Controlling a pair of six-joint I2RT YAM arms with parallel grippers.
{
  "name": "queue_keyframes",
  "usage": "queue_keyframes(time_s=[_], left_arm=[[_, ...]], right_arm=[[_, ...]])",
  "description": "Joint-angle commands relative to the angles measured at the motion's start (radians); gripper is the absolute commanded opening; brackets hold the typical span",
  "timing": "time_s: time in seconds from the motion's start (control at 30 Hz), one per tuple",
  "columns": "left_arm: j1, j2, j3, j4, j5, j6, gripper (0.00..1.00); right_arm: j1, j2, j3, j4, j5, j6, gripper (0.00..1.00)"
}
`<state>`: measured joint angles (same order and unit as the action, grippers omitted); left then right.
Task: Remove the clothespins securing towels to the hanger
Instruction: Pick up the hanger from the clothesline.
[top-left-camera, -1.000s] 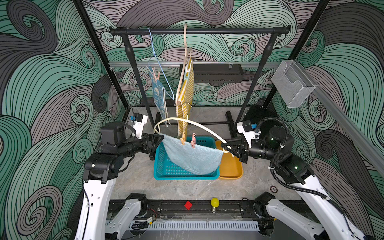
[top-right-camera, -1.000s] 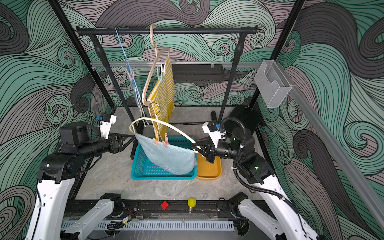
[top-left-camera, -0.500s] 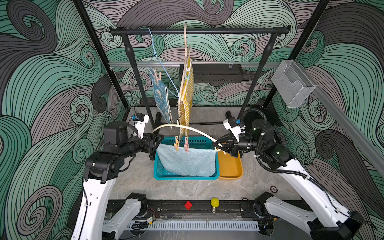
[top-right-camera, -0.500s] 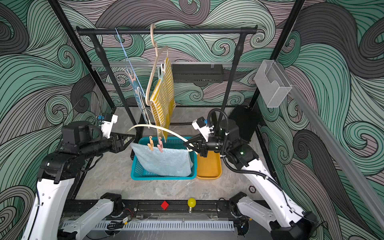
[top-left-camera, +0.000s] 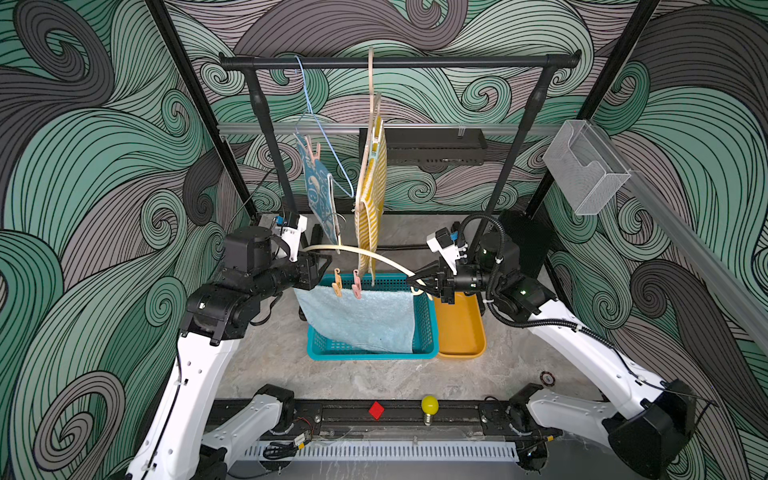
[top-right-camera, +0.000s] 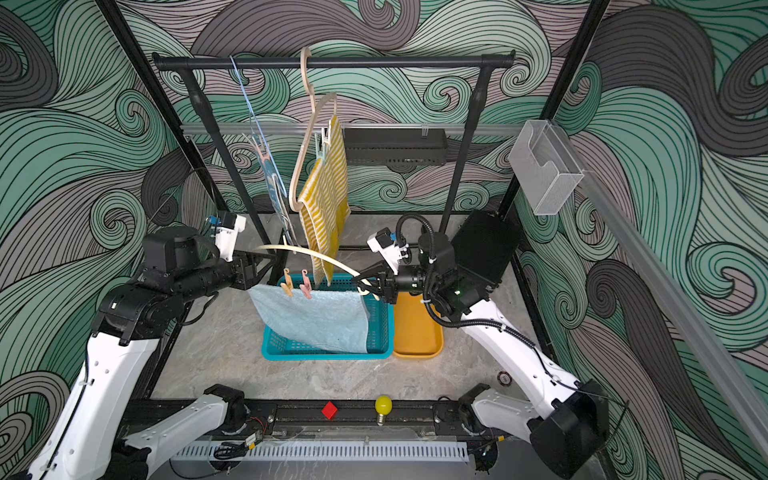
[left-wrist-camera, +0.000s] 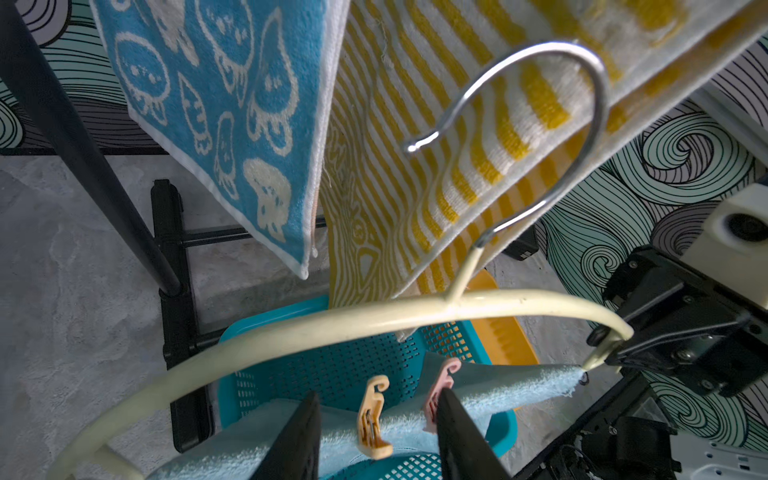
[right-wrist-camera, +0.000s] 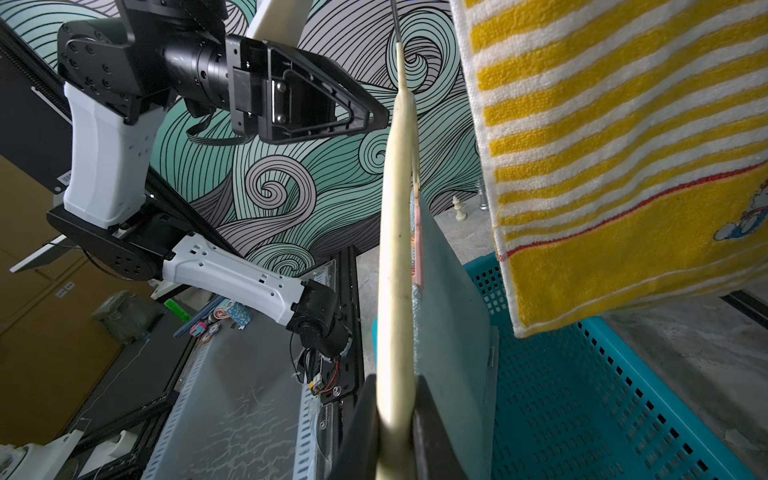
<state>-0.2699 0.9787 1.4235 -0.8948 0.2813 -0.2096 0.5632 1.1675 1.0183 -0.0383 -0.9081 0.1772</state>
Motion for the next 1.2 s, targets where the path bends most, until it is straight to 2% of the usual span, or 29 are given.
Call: queue_keyframes(time_s=[0.0,0.33,0.43,0.5,1.17], left_arm=[[-0.035,0.020,0.015,0.038,-0.066,-0.008,0.42],[-0.124,0.051,-0.008,0.079,-0.183,0.003,0.42],[-0.134,0.054,-0.027,0.105,-0.195,0.006,0.36],[-0.138,0.055,-0.040,0.129,-0.210,-0.001,0.35],[-0.171,0.133,-0.087,0.241,-0.211,-0.022,0.29]], right_arm=[[0.011,-0.011,-0.031,0.170,0.000,0.052,0.00],[0.026,-0.007,-0.101,0.226,0.018,0.103,0.00],[0.028,-0.005,-0.116,0.229,0.022,0.107,0.00],[0.029,-0.005,-0.126,0.242,0.023,0.117,0.00],[0.045,-0.021,-0.163,0.255,0.034,0.137,0.00]])
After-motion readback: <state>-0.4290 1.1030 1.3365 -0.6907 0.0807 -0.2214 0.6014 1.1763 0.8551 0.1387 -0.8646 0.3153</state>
